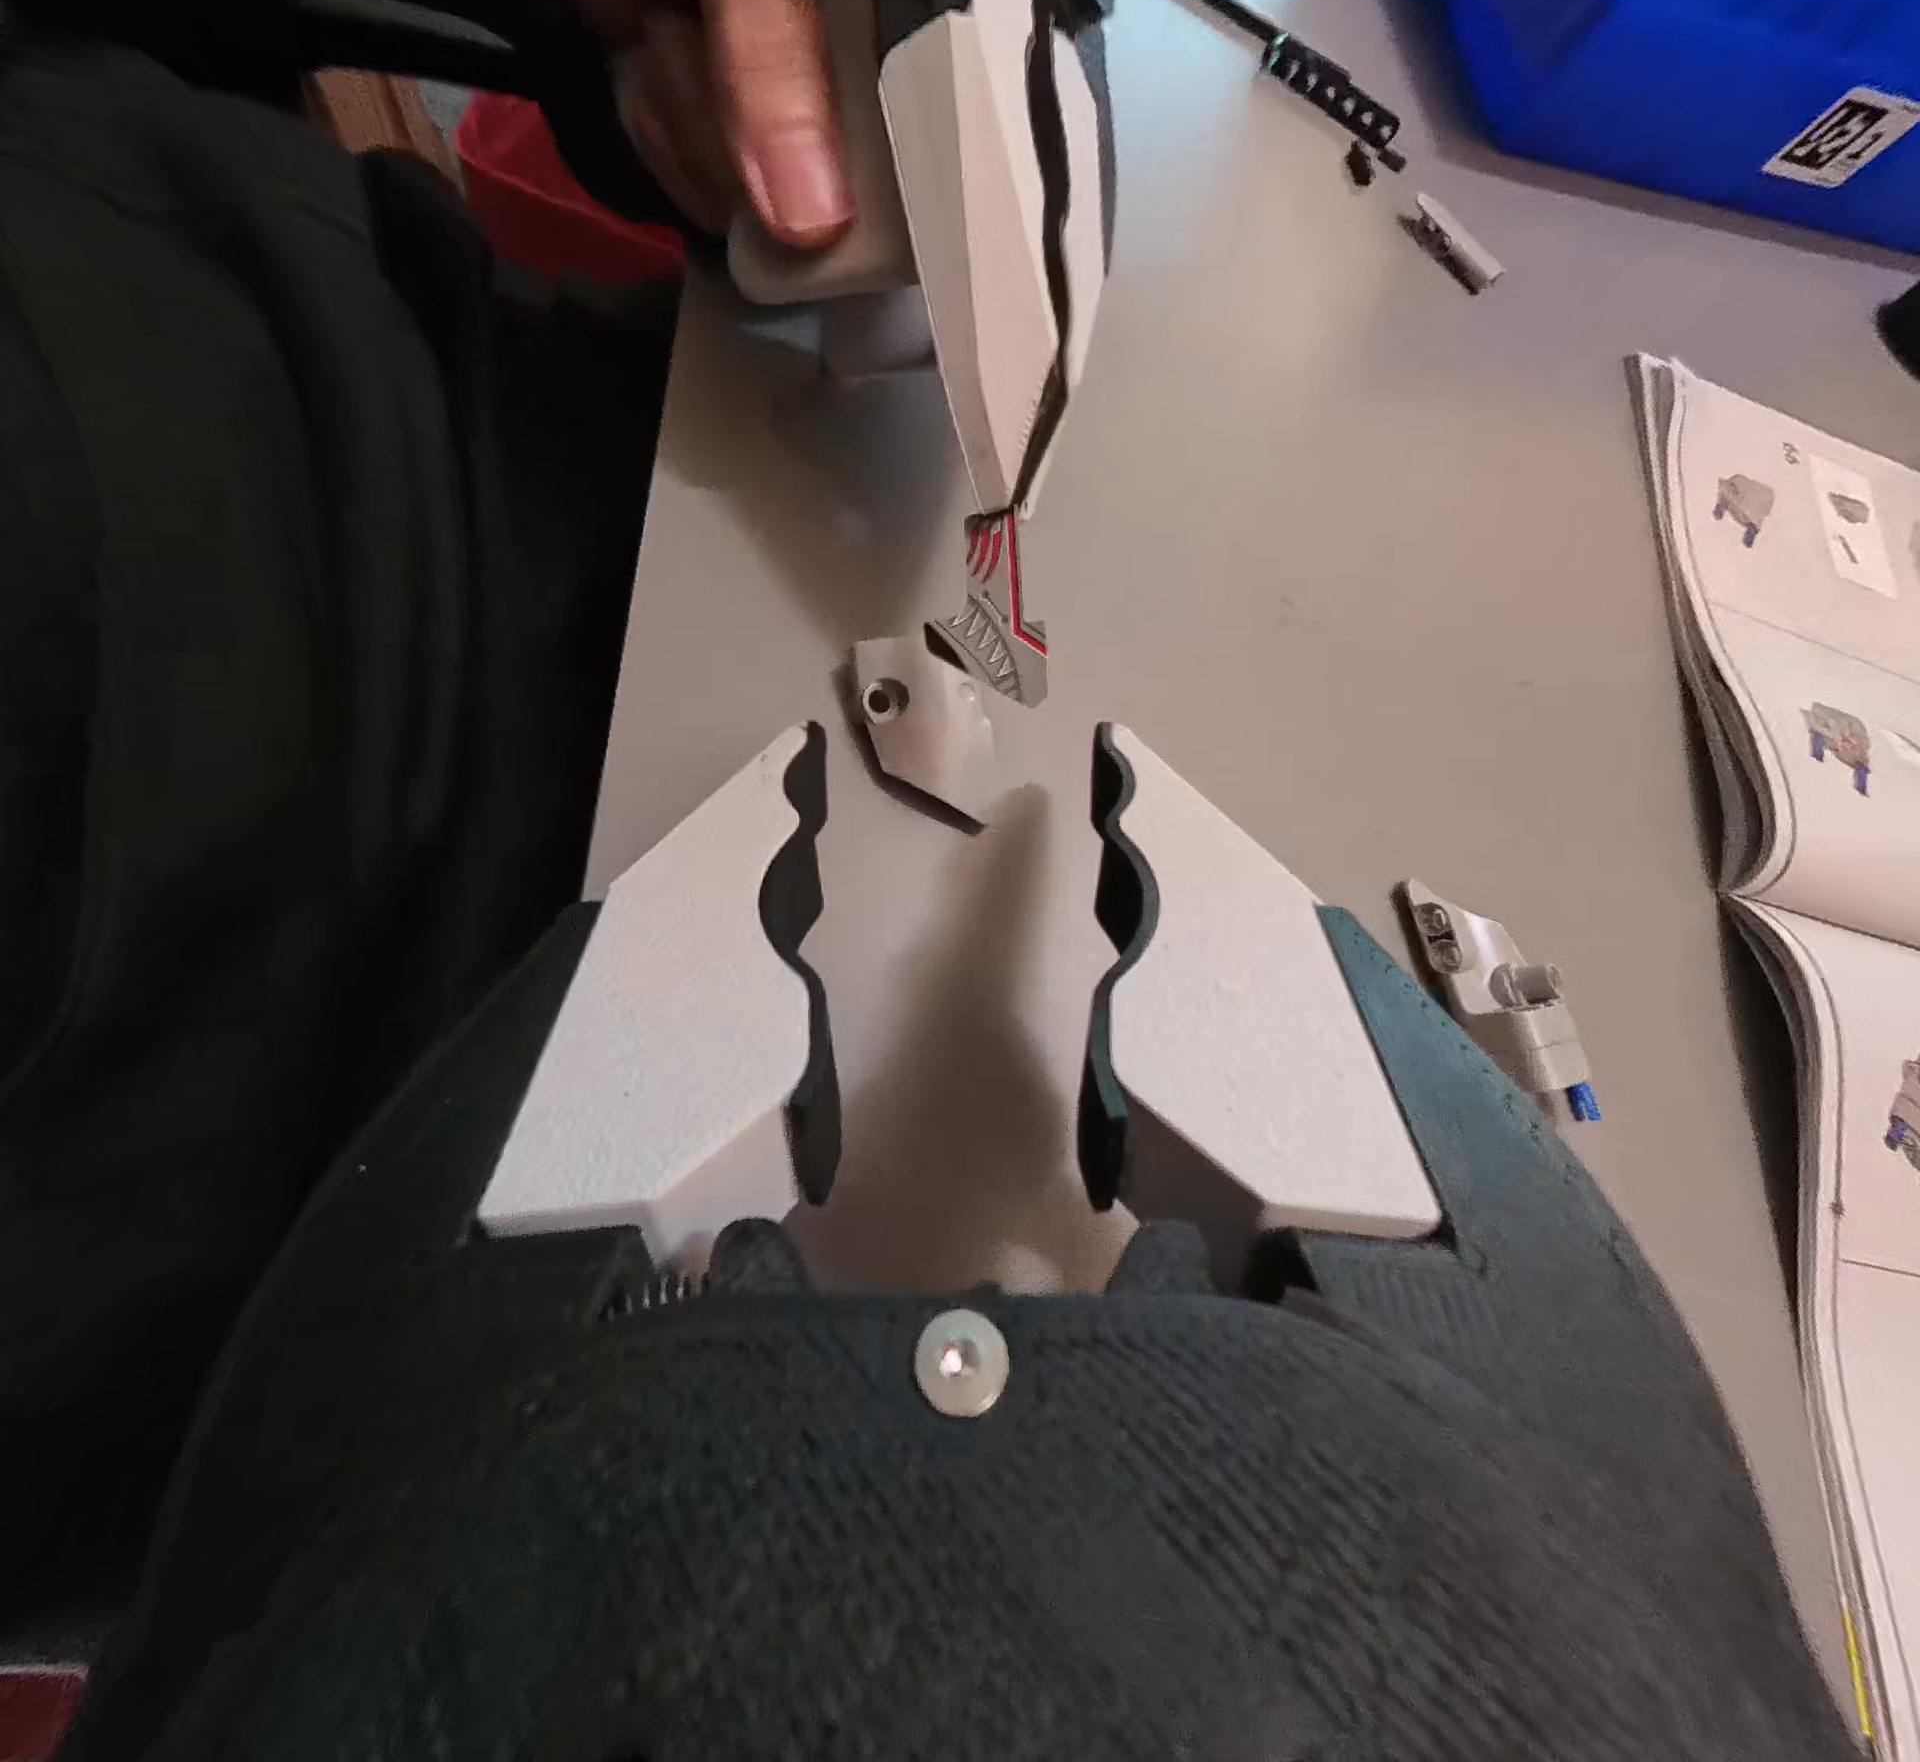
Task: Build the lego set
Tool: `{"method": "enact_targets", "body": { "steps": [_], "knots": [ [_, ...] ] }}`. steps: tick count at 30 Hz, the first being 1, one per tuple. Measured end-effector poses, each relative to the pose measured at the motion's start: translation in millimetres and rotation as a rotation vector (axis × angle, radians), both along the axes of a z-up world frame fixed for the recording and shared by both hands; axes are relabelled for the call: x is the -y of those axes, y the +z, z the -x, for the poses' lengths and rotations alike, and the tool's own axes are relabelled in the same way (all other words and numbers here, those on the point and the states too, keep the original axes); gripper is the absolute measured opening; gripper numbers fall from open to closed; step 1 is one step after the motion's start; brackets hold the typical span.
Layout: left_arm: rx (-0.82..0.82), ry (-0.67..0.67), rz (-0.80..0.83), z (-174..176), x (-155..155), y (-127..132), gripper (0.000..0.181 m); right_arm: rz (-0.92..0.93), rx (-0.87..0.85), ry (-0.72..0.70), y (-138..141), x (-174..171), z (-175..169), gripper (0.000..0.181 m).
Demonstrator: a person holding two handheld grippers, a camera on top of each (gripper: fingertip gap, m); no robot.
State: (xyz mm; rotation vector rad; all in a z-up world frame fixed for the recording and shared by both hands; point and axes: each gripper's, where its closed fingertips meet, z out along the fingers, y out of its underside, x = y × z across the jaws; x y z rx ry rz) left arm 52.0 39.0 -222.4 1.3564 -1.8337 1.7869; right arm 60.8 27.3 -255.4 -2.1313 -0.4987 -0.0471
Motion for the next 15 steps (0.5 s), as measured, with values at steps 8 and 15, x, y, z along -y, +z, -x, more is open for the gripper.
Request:
{"method": "enact_targets", "body": {
  "steps": [8,15],
  "knots": [
    [0.01,0.071,-0.01,-2.2,-2.8,-0.5,0.0,0.067,-0.013,0.002,-9.7,-4.4,-0.6,0.024],
    [-0.034,0.087,-0.039,-3.9,-3.6,-7.2,0.0,0.067,-0.014,-0.026,-9.6,-5.6,-3.1,0.023]
  ]
}}
